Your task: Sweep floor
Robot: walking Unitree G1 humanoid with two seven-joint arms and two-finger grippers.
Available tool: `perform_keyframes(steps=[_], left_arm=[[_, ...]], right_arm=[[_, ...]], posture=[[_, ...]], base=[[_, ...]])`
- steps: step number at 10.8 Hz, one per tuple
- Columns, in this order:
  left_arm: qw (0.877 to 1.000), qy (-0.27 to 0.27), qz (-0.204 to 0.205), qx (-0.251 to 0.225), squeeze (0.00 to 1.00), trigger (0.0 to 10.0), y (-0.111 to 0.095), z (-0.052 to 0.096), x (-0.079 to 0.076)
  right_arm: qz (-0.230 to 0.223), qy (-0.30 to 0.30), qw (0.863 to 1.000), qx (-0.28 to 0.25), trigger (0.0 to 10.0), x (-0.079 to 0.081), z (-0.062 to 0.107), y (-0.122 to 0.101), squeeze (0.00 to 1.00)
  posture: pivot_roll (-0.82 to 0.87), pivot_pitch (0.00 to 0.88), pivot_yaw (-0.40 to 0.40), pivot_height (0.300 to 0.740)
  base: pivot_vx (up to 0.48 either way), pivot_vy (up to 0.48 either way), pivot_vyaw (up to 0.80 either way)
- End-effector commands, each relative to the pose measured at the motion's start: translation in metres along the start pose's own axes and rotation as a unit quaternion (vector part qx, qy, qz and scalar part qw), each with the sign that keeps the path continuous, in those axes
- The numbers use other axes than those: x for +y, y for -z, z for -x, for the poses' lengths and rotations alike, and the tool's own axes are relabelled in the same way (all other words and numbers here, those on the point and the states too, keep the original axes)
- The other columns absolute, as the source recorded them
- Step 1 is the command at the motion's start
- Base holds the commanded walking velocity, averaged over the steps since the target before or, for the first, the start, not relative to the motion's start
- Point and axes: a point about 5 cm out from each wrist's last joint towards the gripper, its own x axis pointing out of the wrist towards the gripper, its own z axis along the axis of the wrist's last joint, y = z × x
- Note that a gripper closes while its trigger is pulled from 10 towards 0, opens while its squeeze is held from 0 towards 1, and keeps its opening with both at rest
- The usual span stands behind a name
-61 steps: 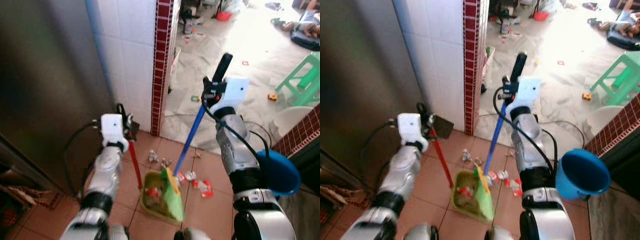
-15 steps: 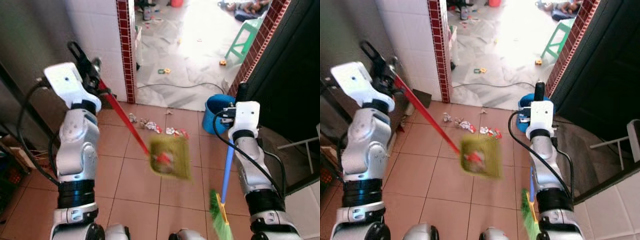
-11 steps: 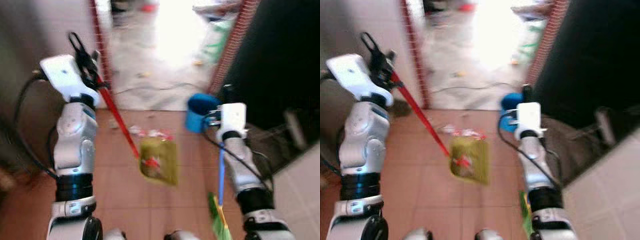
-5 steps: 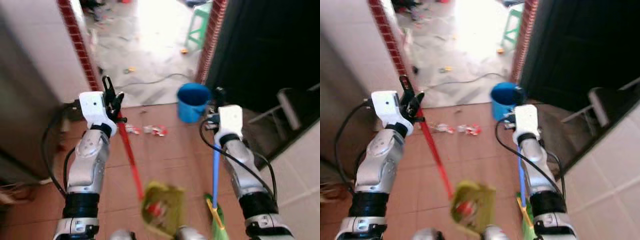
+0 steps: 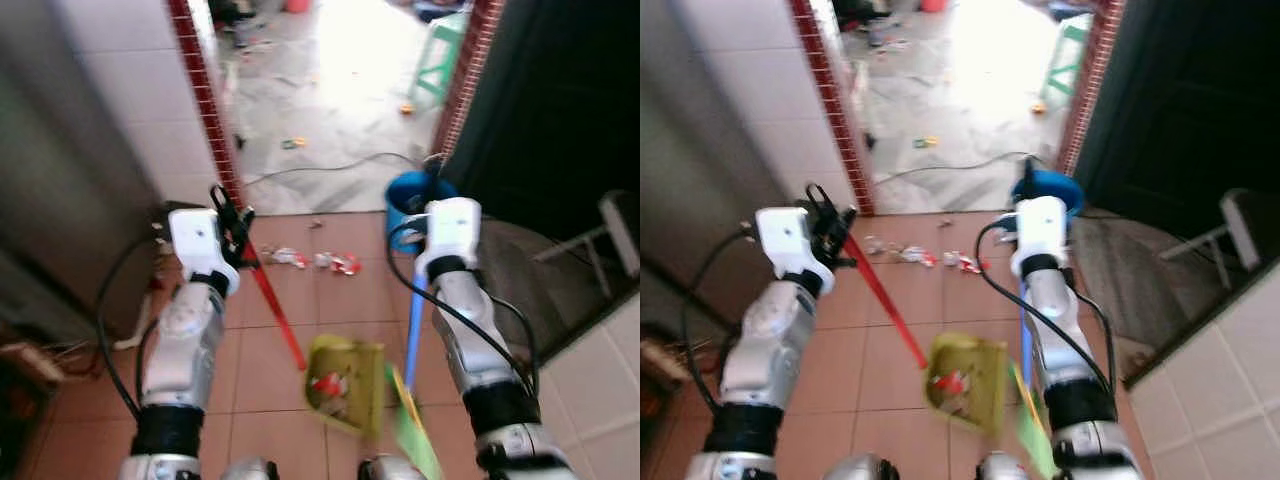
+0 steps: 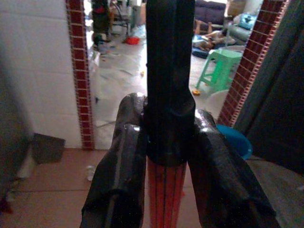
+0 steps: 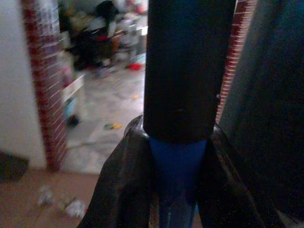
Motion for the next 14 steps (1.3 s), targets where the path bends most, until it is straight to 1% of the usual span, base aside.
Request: perform_keyframes(steps=[1,2,3,4,5,7,8,9,10,11,13,14], left_arm=[[1.0,-0.003,-0.016,-0.025,0.0,10.0,-0.009,-0.001,0.003],[0.999,0.016,-0.014,-0.025,0.0,10.0,-0.006,0.0,0.001],[0.999,0.018,-0.011,-0.033,0.0,10.0,-0.008,-0.001,0.0],[0.999,0.02,-0.008,-0.045,0.0,10.0,-0.013,-0.004,-0.001],[0.998,0.014,-0.003,-0.054,0.0,10.0,-0.017,-0.004,-0.001],[0.999,0.001,-0.011,-0.041,0.0,10.0,-0.008,0.008,0.006],[0.999,-0.005,-0.022,-0.032,0.0,10.0,-0.002,0.016,0.01],[0.999,-0.007,-0.032,-0.021,0.0,10.0,0.004,0.026,0.012],[0.999,-0.001,-0.029,-0.023,0.0,10.0,0.003,0.029,0.01],[0.999,0.009,-0.028,-0.026,0.0,10.0,-0.001,0.032,0.007],[0.999,0.02,-0.03,-0.032,0.0,10.0,-0.01,0.035,0.007],[0.999,0.02,-0.029,-0.04,0.0,10.0,-0.015,0.033,0.007]], right_arm=[[-0.013,0.036,0.999,0.001,10.0,-0.01,0.002,-0.001,0.0],[-0.017,0.024,0.999,0.023,10.0,-0.015,0.014,0.011,0.0],[-0.013,0.011,1.0,0.022,10.0,-0.015,0.015,0.011,0.0],[-0.013,0.013,1.0,0.022,10.0,-0.018,0.012,0.011,0.0],[-0.004,0.019,1.0,0.014,10.0,-0.023,0.008,0.008,0.0],[0.01,0.011,1.0,0.006,10.0,-0.025,0.006,0.004,0.0],[0.013,0.0,1.0,0.006,10.0,-0.024,0.004,0.004,0.0],[0.016,-0.014,1.0,0.004,10.0,-0.02,-0.001,0.001,0.0],[0.015,-0.01,1.0,0.002,10.0,-0.021,-0.005,-0.001,0.0],[0.012,0.001,1.0,-0.001,10.0,-0.025,-0.004,-0.003,0.0],[0.013,0.016,1.0,0.001,10.0,-0.032,0.004,0.0,0.0],[0.013,0.019,1.0,0.003,10.0,-0.034,0.007,0.001,0.0]], posture=[[-0.07,0.0,0.038,0.74],[-0.09,0.0,0.023,0.74],[-0.09,0.0,0.018,0.74],[-0.08,0.0,0.002,0.74],[-0.08,0.0,-0.011,0.74],[-0.04,0.0,-0.05,0.74],[-0.03,0.0,-0.075,0.74],[-0.02,0.0,-0.092,0.74],[-0.02,0.0,-0.085,0.74],[-0.03,0.0,-0.069,0.74],[-0.04,0.0,-0.047,0.74],[-0.04,0.0,-0.045,0.74]], base=[[0.0,0.0,0.0],[0.0,0.0,0.0],[0.0,0.0,0.0],[0.0,0.0,0.0],[0.0,0.0,0.0],[0.0,0.0,0.0],[0.0,0.0,0.0],[0.0,0.0,0.0],[0.0,0.0,0.0],[0.0,0.0,-0.8],[0.266,0.0,-0.8],[0.296,0.0,-0.63]])
